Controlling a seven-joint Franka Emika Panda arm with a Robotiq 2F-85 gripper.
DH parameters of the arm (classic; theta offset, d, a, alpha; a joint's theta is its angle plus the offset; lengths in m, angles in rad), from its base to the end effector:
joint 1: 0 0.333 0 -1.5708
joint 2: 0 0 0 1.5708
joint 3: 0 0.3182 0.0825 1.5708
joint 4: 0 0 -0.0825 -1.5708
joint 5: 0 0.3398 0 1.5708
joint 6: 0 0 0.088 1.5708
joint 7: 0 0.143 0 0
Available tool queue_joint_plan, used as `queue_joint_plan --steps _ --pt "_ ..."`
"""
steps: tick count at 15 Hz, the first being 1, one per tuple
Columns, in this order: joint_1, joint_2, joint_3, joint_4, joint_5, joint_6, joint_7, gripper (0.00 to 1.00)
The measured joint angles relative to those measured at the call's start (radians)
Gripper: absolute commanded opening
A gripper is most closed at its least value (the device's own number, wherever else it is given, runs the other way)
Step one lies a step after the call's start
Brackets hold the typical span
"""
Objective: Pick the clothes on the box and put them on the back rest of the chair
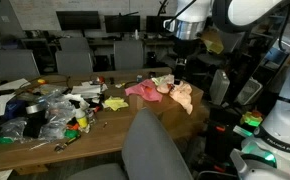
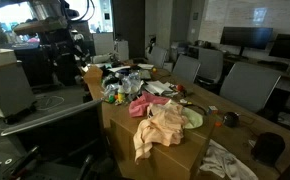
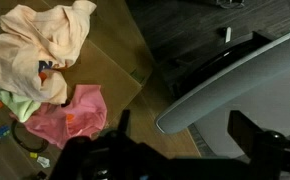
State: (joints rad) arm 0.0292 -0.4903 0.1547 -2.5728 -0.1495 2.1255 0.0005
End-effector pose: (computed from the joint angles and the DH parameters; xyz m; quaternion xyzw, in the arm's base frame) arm 0.3505 0.0536 0.4186 0.9874 0.1208 0.0258 0.0986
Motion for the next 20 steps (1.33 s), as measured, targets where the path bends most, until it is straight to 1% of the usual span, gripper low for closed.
queue_joint_plan --steps 10,12,14,17,20 --pt "0.0 0.0 -0.001 0.01 0.0 0.0 0.0 1.0" --pt "-0.002 0.001 -0.005 0.011 -0.02 0.0 0.006 1.0" --pt "-0.021 0.007 -0.013 0.022 -0.067 0.0 0.031 1.0" --pt "-0.065 0.025 -0.047 0.056 -0.121 0.005 0.055 1.0" --pt "-0.108 0.064 -0.116 0.098 -0.126 0.035 0.053 1.0"
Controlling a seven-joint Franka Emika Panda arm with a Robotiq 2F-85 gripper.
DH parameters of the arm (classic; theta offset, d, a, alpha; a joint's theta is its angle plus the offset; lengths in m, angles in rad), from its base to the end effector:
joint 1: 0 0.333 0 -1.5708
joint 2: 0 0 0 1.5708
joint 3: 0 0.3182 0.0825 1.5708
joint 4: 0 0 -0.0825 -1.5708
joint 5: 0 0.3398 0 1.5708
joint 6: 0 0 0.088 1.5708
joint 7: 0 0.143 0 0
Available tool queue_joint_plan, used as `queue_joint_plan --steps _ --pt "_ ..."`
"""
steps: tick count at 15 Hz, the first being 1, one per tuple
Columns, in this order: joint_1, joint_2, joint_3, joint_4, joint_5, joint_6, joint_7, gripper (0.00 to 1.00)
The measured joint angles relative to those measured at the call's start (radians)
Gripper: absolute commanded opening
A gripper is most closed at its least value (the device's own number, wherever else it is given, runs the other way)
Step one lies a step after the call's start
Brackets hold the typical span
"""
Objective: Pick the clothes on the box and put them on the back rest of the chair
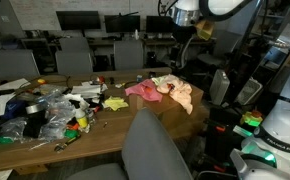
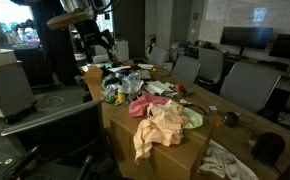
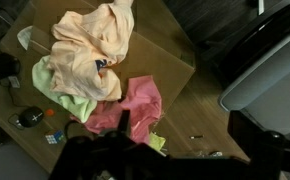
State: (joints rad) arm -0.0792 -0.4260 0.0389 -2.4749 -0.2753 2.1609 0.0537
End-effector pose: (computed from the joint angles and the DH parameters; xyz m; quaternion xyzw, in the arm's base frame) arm 0.3868 -0.0342 0.4440 0.9903 0.0221 0.0554 0.1258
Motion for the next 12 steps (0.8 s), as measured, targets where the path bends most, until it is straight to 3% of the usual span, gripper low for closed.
queue_joint_plan --steps 7,12 --pt "-0.056 0.189 -0.177 0.073 0.054 0.192 -0.074 1.0" --pt "-0.084 0.382 -0.217 0.126 0.097 0.336 -0.072 1.0"
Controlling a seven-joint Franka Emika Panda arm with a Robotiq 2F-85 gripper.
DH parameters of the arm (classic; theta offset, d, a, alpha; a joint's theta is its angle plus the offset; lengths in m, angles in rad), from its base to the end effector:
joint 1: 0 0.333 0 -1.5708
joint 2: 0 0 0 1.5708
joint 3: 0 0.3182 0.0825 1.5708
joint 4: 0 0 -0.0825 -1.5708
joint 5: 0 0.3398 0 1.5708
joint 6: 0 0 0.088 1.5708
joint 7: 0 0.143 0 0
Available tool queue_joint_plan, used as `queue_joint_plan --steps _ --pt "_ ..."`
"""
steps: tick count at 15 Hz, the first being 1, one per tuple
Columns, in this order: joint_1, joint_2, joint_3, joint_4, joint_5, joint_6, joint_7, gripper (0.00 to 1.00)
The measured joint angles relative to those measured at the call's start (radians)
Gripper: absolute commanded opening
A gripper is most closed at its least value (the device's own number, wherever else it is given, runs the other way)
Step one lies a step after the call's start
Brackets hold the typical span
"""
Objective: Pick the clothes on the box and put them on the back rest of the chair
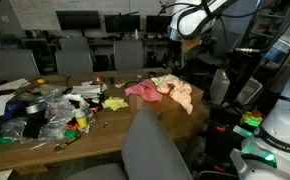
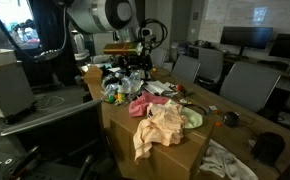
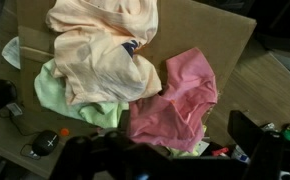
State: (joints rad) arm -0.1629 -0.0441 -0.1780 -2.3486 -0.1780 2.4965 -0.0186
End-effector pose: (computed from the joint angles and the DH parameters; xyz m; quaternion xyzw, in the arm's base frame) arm 0.4607 -0.1665 0.3645 0.9893 -0.0947 0.0838 0.0722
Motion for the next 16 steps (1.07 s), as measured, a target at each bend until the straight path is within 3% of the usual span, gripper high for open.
queue_joint_plan --steps 9,13,16 --pt "-0.003 0.334 -0.072 0.142 -0.193 0.052 0.291 1.0" --pt "0.003 0.422 -0.092 0.196 -0.18 0.051 0.323 1.0" --pt "-0.003 0.458 -0.082 0.215 -0.088 0.051 0.293 1.0"
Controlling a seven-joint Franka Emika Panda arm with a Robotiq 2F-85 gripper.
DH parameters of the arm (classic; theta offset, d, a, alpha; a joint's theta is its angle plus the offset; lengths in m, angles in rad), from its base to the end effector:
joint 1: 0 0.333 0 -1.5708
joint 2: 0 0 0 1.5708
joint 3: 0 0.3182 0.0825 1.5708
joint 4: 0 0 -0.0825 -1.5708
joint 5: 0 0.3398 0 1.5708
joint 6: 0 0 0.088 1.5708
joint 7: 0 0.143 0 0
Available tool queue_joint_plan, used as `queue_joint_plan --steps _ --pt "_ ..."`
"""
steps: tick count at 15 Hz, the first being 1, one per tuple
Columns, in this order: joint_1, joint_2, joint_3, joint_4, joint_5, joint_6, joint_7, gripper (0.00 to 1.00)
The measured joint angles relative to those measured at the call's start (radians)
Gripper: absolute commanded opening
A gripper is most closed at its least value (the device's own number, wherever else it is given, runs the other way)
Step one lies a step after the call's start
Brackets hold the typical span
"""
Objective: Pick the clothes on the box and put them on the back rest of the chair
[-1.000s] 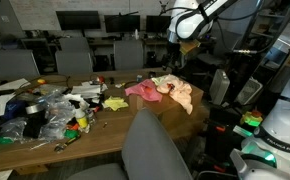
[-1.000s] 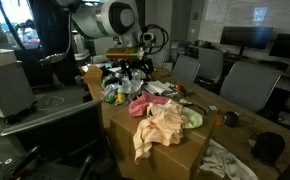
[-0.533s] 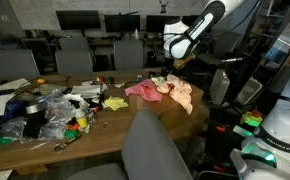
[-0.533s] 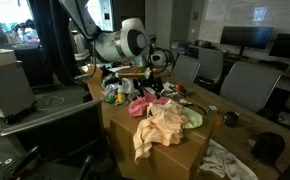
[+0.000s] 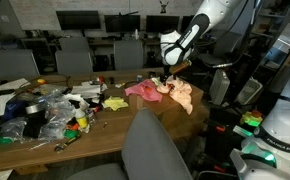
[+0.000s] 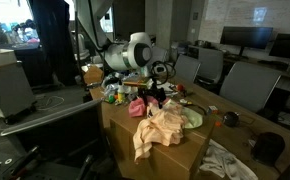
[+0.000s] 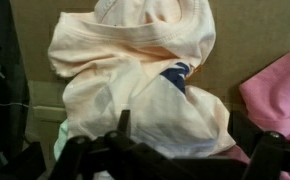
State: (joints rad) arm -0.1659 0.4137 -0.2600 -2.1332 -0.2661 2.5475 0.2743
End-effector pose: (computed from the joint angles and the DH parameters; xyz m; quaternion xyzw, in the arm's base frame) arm 0.5020 -0.2298 0.2208 0.9662 -0.2250 -0.0074 0.1259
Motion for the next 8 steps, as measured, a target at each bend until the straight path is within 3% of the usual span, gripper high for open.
queue_joint_plan --steps 4,8 --pt "-0.031 0.036 0.027 0.016 0.135 -0.001 -0.076 1.0" --pt "-0.041 0.055 0.011 0.027 0.154 0.003 -0.086 1.0"
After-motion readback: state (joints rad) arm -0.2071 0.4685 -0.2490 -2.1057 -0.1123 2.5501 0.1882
